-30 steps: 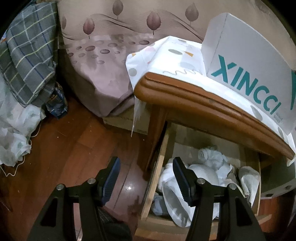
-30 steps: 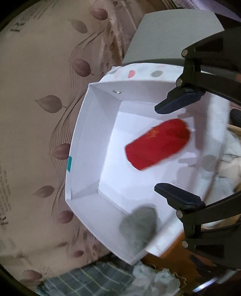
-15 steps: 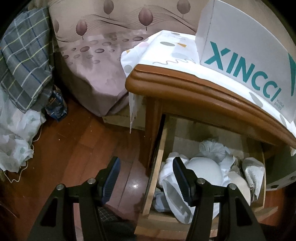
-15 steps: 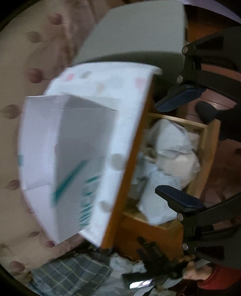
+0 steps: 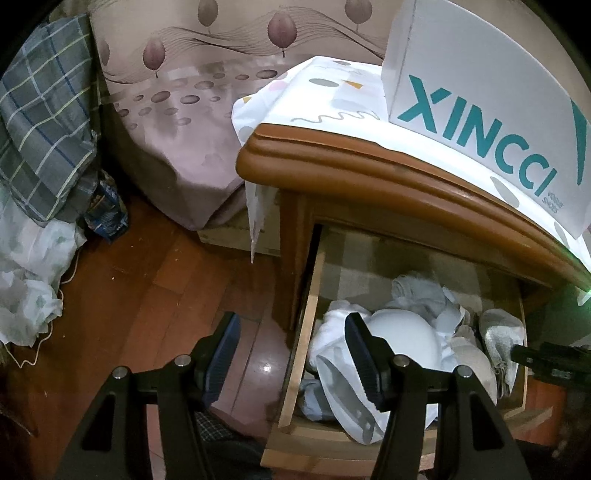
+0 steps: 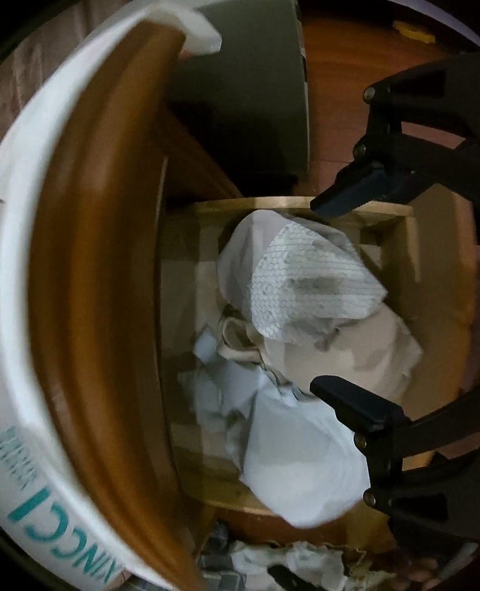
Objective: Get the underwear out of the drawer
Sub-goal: 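Reach the right tool into the drawer and grasp the white hexagon-patterned underwear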
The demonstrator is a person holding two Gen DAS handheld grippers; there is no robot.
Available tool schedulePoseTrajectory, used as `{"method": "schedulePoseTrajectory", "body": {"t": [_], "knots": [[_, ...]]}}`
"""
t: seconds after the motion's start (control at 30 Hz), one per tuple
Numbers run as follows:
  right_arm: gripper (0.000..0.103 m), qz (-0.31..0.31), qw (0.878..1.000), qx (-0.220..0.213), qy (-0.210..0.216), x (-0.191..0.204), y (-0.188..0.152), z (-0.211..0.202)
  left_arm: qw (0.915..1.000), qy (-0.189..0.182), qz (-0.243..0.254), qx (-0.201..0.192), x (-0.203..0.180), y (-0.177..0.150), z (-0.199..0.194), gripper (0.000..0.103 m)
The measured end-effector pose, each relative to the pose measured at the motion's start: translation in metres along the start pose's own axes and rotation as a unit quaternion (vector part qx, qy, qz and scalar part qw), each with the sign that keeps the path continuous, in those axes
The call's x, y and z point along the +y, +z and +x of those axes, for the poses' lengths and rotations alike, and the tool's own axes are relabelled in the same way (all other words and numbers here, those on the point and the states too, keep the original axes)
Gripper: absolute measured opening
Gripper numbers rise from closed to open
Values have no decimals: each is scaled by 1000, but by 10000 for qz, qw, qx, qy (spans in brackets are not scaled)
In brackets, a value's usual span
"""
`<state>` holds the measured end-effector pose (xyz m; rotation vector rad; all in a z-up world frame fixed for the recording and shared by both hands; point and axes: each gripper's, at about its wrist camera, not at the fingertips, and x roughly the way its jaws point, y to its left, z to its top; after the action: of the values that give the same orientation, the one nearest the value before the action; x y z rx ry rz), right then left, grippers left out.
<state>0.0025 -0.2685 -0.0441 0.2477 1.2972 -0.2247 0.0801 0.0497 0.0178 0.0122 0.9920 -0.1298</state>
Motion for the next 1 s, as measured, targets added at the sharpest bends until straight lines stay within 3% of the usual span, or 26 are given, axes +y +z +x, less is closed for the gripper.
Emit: {"method": "schedulePoseTrajectory", "body": {"t": [0.37,0.5,0.73,1.0], "knots": [[89,69,9994,73,-333,3,10,39,9999,-53,19,130,-5,0,6,60],[89,273,9990,316,-173,2,9,54,9998,-44,17,188,-7,-1,10,60],[85,584,9976,336,-170,-3,16,62,9997,-9,89,207,-12,-3,12,60],[50,634,9970,420,-146,-3,20,69,9996,12,163,250,-15,-5,14,60]]}}
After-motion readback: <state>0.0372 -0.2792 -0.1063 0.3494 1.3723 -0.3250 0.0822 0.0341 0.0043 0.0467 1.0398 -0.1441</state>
